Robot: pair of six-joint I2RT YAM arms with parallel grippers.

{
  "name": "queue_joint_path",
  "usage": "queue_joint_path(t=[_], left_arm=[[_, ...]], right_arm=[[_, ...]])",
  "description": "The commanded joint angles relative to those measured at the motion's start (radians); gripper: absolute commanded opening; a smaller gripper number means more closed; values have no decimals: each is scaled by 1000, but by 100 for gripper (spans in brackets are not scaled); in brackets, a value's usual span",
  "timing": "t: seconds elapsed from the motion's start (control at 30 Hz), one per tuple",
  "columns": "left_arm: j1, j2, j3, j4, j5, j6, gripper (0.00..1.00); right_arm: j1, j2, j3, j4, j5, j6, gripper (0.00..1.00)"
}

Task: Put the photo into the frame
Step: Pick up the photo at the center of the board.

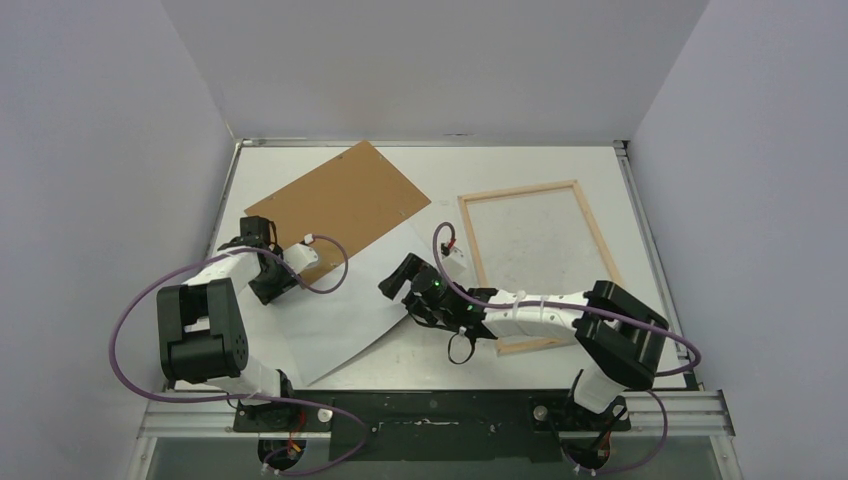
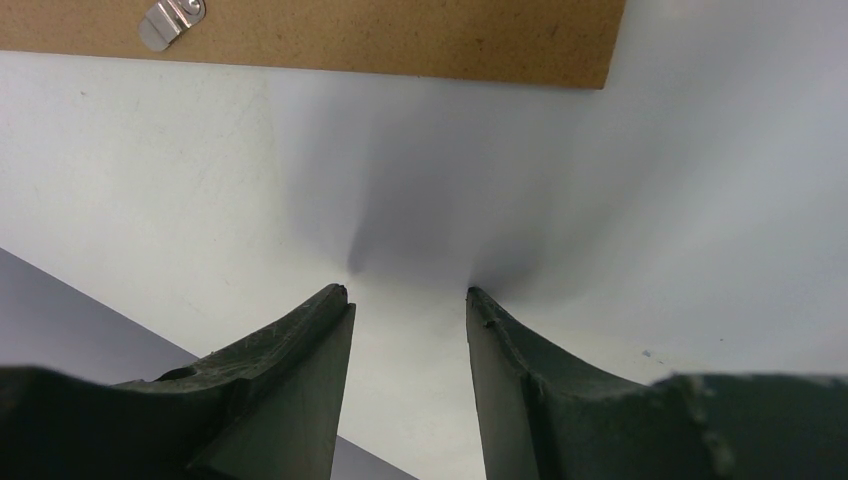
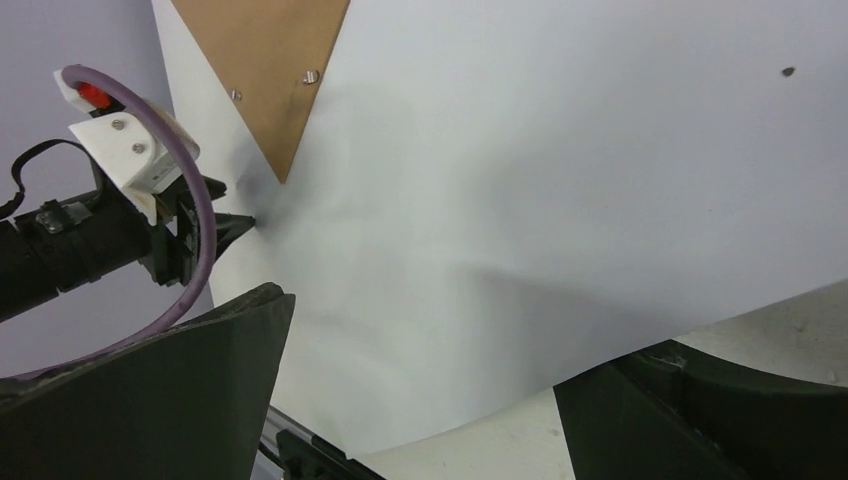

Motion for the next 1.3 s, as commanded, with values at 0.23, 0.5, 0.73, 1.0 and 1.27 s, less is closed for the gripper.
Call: queue_joint_path(t=[0.23,0.5,0.73,1.0,1.27], left_arm=[[-8,45,-2,-70,98,-23,44],[49,-19,186,-256,161,-88,98],[106,-86,445,-421,311,-197,96],[118,-169,698,-399,401,-413,96],[111,-207,698,-301,403,-604,96]], right_arm=[[-29,13,44,-34,50,-5,36],[-31,-88,62,-133,127,-82,5],[-2,-179,165,-240,180,-233,5],[28,-206,406,-398,176,-436,5],[23,-192,705,-648,168,-633,6]])
